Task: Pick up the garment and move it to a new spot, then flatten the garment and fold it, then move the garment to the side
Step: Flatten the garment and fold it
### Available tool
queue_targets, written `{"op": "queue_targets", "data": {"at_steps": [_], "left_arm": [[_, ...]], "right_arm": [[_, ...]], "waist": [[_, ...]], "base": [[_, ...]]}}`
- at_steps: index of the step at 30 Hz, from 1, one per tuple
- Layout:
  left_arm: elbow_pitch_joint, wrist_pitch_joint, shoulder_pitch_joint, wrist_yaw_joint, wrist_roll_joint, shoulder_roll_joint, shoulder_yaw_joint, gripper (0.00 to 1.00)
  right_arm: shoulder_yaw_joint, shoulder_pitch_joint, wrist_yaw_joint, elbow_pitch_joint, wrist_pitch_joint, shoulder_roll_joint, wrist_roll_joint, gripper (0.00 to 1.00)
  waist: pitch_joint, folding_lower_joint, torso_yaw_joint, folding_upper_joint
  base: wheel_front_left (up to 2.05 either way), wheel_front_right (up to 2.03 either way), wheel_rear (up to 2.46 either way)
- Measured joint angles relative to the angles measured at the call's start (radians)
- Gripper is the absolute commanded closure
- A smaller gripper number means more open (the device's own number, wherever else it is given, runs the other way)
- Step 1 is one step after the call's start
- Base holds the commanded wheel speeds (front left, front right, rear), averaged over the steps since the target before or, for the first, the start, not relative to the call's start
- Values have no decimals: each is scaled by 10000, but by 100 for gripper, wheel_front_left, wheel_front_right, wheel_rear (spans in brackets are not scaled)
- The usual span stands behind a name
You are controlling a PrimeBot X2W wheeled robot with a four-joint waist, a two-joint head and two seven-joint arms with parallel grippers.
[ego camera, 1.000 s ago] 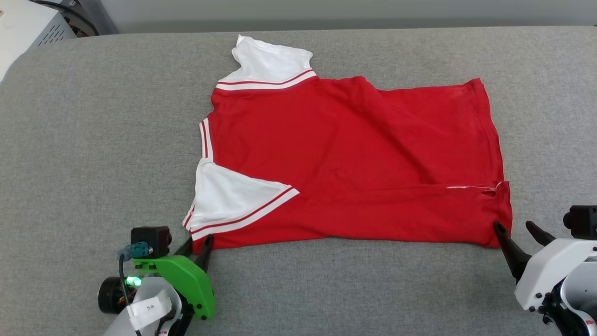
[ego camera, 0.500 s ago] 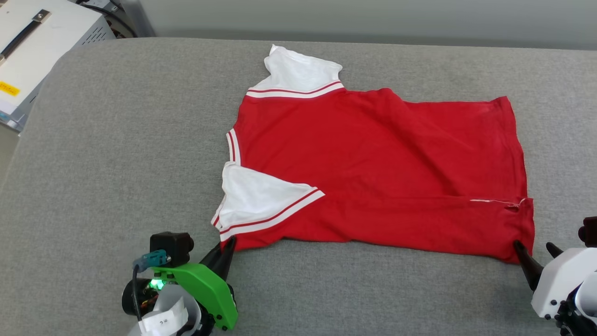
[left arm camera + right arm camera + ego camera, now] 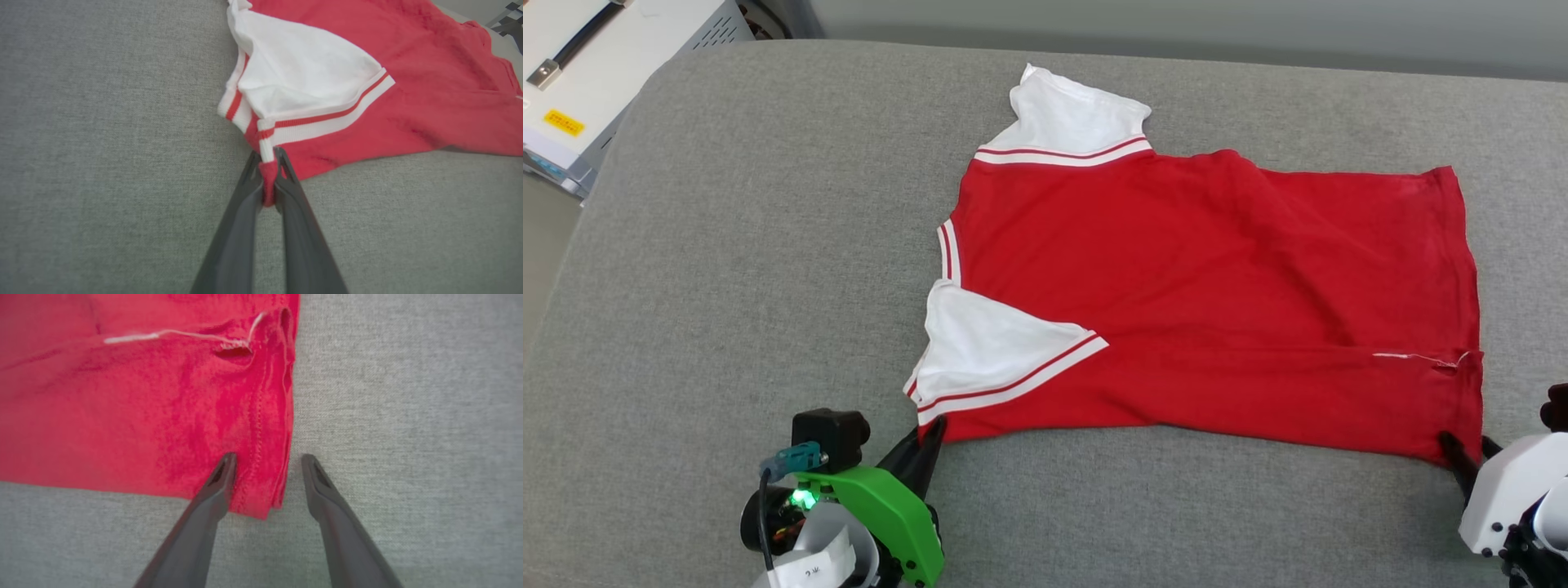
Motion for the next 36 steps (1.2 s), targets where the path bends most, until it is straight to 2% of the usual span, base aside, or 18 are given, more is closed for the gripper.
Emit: {"op": "queue_targets", "data": {"at_steps": [7, 16, 21, 29, 30, 31, 36], "left_arm": [[309, 263, 306, -48, 54, 343, -186, 100], [268, 531, 1111, -46, -10, 708, -336, 100], [134, 692, 1478, -44, -96, 853, -426, 100], [247, 706, 1657, -29, -165, 846, -529, 100], [291, 704, 1657, -29, -184, 817, -535, 57], [313, 681, 1657, -27, -182, 792, -543, 0], [332, 192, 1644, 92, -88, 763, -451, 0]], "right_arm": [[-27, -56, 6, 125, -238, -328, 240, 100], [-316, 988, 8, -819, 637, -447, 585, 100], [-569, 1843, 8, -1492, 1434, -245, 612, 100], [-823, 2290, 8, -1703, 1751, 224, 337, 100], [-840, 2299, 8, -1664, 1751, 284, 318, 77], [-878, 2299, 8, -1613, 1772, 345, 318, 0], [-738, 2288, 2, -1707, 1306, 347, 324, 0]], "waist": [[-397, 1, -84, 0], [-1182, 0, -198, 0], [-1443, 0, -222, 0], [-1482, 0, -260, 0], [-1496, 0, -260, 0], [-1518, 0, -261, 0], [-1674, 0, -262, 0]], "base": [[0, 0, 0], [0, 0, 0], [0, 0, 0], [0, 0, 0], [0, 0, 0], [0, 0, 0], [0, 0, 0]]}}
